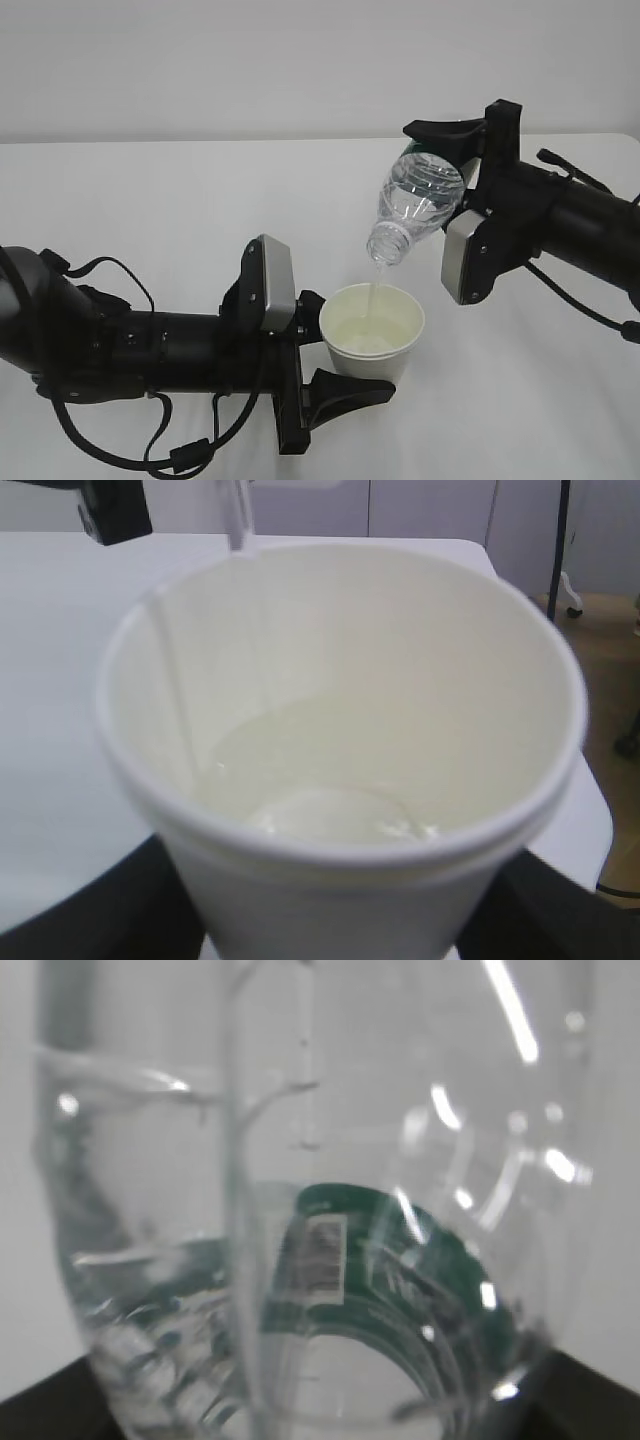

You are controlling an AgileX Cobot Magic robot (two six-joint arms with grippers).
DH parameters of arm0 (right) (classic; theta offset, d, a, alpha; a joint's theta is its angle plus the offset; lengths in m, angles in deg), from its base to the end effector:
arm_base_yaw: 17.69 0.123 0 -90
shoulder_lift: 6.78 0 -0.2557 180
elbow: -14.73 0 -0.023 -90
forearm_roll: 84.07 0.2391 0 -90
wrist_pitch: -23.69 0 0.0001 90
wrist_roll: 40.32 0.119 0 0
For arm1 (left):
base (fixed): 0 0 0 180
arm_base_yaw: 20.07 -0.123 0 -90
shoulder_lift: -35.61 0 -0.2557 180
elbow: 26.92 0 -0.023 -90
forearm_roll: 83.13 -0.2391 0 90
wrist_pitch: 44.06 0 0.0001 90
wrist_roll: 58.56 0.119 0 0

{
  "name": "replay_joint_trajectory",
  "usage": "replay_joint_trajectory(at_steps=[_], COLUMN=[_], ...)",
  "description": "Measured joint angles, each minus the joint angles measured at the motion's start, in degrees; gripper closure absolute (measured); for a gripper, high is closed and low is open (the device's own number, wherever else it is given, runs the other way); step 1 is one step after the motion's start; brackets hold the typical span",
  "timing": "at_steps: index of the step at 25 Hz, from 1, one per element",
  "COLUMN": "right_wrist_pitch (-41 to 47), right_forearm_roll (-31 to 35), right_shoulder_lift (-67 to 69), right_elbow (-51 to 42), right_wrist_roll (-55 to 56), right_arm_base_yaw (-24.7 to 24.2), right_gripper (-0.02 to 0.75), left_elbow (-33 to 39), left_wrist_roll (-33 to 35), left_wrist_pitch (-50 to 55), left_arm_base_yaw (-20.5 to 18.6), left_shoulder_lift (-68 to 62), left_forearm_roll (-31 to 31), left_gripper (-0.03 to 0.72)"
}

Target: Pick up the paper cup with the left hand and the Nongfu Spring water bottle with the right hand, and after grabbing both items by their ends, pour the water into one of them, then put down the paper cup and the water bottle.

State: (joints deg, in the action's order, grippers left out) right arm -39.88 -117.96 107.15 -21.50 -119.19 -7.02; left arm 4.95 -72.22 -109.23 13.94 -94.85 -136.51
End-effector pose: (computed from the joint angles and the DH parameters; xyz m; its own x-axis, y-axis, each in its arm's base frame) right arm 0.3288 0.1224 0.1587 0.6498 -0.7552 0.0868 0.0443 -0.0764 -0.9961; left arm 0.2309 -0.2603 0.0686 -0.0157 0.2357 -0.9717 0.9919 0.1259 0.0146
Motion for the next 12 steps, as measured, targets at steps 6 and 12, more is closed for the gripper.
replay_joint_trajectory(at_steps=[6,12], right_wrist_pitch=[-0.15,-0.24], right_forearm_roll=[0.00,0.00], right_shoulder_lift=[0.00,0.00], right_elbow=[0.00,0.00], right_wrist_roll=[-0.80,-1.40], right_arm_base_yaw=[0.00,0.00], right_gripper=[0.247,0.247], left_elbow=[0.00,0.00], left_wrist_roll=[0.00,0.00], left_wrist_pitch=[0.00,0.00], left_arm_base_yaw=[0.00,0.00], left_shoulder_lift=[0.00,0.00], left_forearm_roll=[0.00,0.09], left_gripper=[0.211,0.211])
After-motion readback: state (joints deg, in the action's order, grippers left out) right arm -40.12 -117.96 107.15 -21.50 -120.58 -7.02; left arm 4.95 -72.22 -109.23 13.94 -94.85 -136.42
